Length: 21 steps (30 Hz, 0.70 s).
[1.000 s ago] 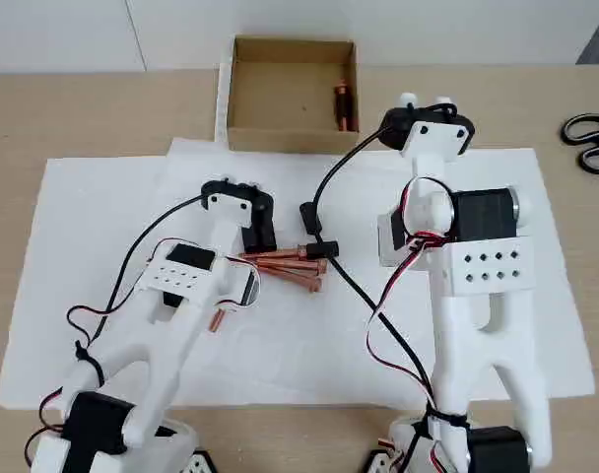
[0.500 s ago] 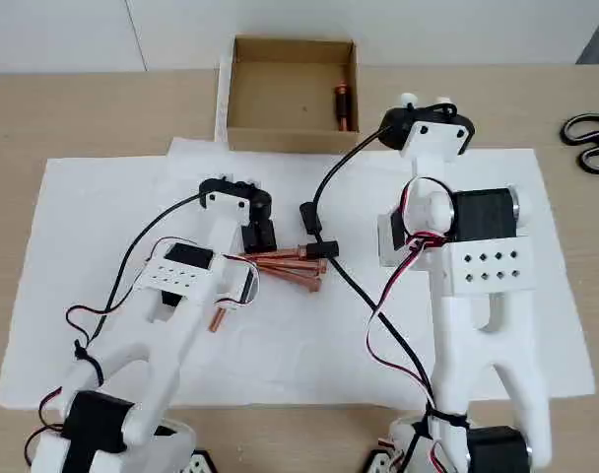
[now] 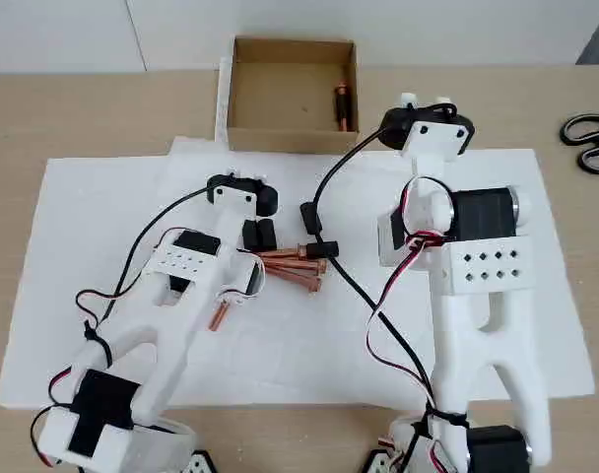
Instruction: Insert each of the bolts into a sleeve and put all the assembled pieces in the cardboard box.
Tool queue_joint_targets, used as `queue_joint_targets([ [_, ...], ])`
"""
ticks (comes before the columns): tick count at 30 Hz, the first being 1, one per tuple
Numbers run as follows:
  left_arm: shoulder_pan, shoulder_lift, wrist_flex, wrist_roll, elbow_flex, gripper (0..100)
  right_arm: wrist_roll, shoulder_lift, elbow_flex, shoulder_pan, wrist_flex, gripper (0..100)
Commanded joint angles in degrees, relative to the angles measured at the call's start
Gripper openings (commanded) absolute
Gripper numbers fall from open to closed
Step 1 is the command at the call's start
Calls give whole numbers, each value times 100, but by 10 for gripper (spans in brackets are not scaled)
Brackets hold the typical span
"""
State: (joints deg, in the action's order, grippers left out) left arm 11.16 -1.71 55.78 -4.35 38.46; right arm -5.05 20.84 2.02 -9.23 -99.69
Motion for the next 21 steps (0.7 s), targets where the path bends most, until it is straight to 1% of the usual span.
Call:
queue_joint_targets([
  [1, -88, 123, -53, -26, -233, 74, 62, 198, -18, 31, -22, 298],
  [6, -97, 123, -53, -26, -242, 5, 62, 198, -18, 31, -22, 298],
  [14, -70, 114, -18, -35, -251, 5, 62, 198, -18, 31, -22, 298],
  [17, -70, 9, 281, -35, -382, 5, 62, 198, -18, 31, -22, 298],
  [21, 9, -484, 589, -35, -400, 5, 62, 198, -18, 22, -22, 298],
])
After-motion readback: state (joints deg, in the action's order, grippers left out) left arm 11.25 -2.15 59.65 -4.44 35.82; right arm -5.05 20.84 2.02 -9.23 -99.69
